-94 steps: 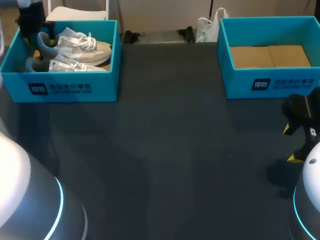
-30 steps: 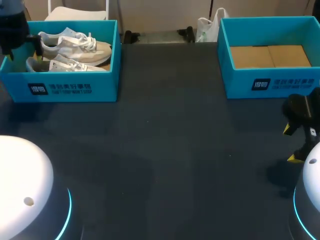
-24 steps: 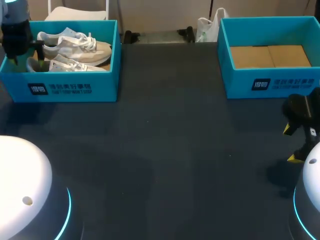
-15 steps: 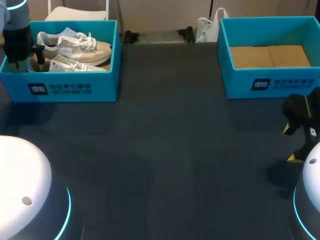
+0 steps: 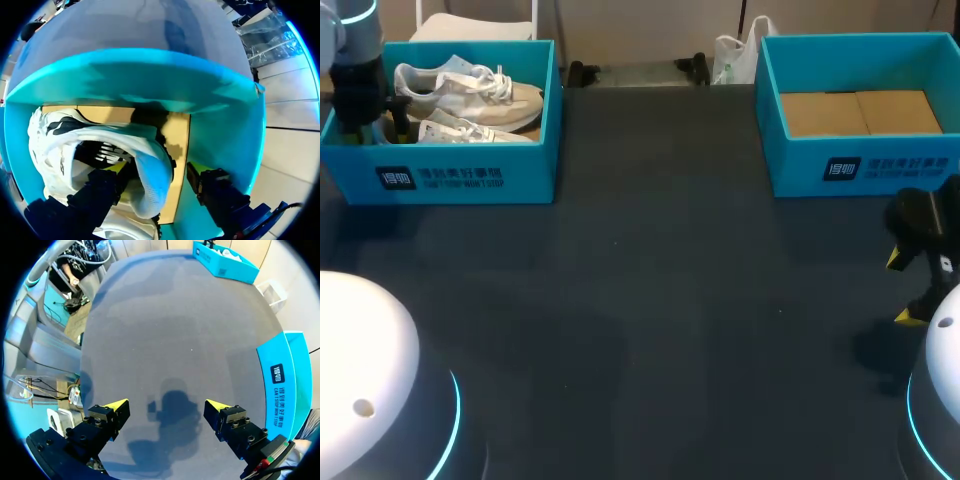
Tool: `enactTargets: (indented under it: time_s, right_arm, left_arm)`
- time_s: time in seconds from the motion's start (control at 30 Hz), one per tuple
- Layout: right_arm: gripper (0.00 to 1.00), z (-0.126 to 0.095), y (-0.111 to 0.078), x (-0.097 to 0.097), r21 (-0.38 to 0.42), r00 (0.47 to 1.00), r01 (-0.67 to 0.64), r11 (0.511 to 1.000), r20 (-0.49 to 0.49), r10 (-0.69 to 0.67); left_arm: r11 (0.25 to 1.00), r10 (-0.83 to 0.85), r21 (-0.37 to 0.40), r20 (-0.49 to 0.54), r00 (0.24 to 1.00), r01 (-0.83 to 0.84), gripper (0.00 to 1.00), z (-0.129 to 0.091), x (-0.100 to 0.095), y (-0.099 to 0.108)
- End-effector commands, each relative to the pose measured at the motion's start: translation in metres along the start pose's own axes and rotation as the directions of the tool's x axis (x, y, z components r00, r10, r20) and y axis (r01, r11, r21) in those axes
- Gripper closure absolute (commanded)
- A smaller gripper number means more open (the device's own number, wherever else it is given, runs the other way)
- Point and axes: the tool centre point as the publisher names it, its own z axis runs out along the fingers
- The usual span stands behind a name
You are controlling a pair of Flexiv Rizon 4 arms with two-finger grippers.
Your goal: Take the shoe out of the shoebox, open the shoe tongue, remove and reinsert the insole, then place the shoe into the shoebox
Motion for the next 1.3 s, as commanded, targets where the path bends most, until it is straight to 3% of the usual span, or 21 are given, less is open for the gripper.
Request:
enactTargets:
  time_s: [0.03,0.2,0.33,0.87,0.97,1.0,1.03,1.3]
  right_arm:
    - [0.00,0.001,0.000,0.001,0.003,1.000,-0.001,1.000,0.003,0.001]
    - [0.00,0.001,0.000,0.001,0.003,1.000,-0.001,1.000,0.003,0.001]
    - [0.00,0.001,0.000,0.001,0.003,1.000,-0.001,1.000,0.003,0.001]
    - [0.00,0.001,0.000,0.001,0.003,1.000,-0.001,1.000,0.003,0.001]
    - [0.00,0.001,0.000,0.001,0.003,1.000,-0.001,1.000,0.003,0.001]
    - [0.00,0.001,0.000,0.001,0.003,1.000,-0.001,1.000,0.003,0.001]
    - [0.00,0.001,0.000,0.001,0.003,1.000,-0.001,1.000,0.003,0.001]
    - [0.00,0.001,0.000,0.001,0.003,1.000,-0.001,1.000,0.003,0.001]
  left_arm:
    - [1.000,0.003,0.020,0.007,1.000,-0.003,0.29,0.005,0.003,0.006]
    - [0.999,0.015,0.034,0.011,1.000,-0.016,0.31,0.011,0.004,0.003]
    - [0.999,0.033,0.035,0.014,0.999,-0.033,0.40,0.014,0.003,-0.001]
    - [0.995,0.092,0.030,0.024,0.996,-0.092,0.43,0.023,0.004,-0.009]
    - [0.995,0.090,0.035,0.017,0.996,-0.090,0.69,0.025,0.004,-0.009]
    - [0.995,0.088,0.038,0.013,0.996,-0.088,0.88,0.026,0.004,-0.008]
    - [0.995,0.087,0.040,0.011,0.996,-0.087,1.00,0.027,0.004,-0.008]
    - [0.996,0.081,0.043,0.015,0.997,-0.082,1.00,0.019,0.009,-0.003]
